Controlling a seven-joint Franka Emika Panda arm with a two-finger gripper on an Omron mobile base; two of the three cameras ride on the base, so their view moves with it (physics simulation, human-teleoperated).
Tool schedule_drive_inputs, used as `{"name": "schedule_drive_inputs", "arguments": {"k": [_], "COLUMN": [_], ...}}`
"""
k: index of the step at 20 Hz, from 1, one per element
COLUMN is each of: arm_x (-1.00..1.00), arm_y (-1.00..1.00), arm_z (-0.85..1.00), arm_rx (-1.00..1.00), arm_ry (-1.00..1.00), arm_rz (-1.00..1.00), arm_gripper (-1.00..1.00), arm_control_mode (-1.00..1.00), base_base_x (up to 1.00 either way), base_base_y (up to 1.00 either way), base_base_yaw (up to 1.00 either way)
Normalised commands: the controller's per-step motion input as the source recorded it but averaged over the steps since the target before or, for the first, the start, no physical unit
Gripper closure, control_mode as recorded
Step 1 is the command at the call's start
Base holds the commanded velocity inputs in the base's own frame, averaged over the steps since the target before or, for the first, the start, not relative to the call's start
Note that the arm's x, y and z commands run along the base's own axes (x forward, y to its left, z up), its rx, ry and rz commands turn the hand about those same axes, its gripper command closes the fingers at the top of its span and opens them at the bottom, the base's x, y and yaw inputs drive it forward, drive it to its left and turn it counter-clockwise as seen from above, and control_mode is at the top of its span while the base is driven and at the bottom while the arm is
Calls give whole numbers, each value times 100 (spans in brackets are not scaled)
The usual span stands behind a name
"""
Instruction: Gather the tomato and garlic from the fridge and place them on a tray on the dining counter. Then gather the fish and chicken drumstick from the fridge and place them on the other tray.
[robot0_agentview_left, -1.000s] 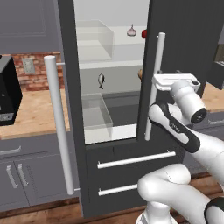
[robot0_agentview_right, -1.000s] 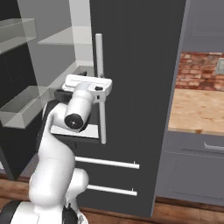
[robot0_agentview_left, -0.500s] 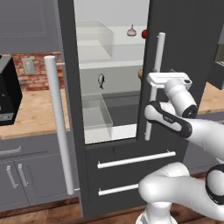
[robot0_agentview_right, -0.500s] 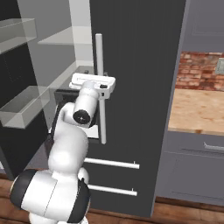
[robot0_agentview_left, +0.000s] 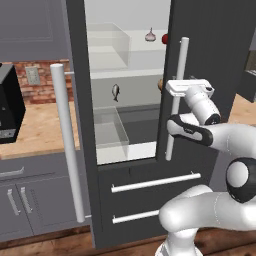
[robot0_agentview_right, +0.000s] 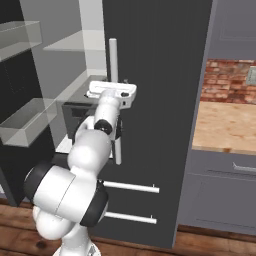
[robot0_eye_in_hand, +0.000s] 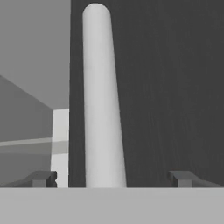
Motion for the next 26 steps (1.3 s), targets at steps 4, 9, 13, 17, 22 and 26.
{"name": "schedule_drive_inputs", "arguments": {"k": [4,9,13,17,22,26], "arm_x": [37,28,23,1,0,-22], "arm_y": [0,0,11,3,-2,-42], "arm_z": [-3,-5,-4,0,0,2], "arm_rx": [0,0,0,0,0,0], "arm_ry": [-2,-1,0,0,0,0], "arm_rz": [2,0,0,0,0,0], "arm_gripper": [-100,-100,100,100,100,100], "arm_control_mode": [-100,-100,-100,-100,-100,-100], "base_base_x": [0,0,0,0,0,0], "base_base_y": [0,0,0,0,0,0], "base_base_yaw": [0,0,0,0,0,0]}}
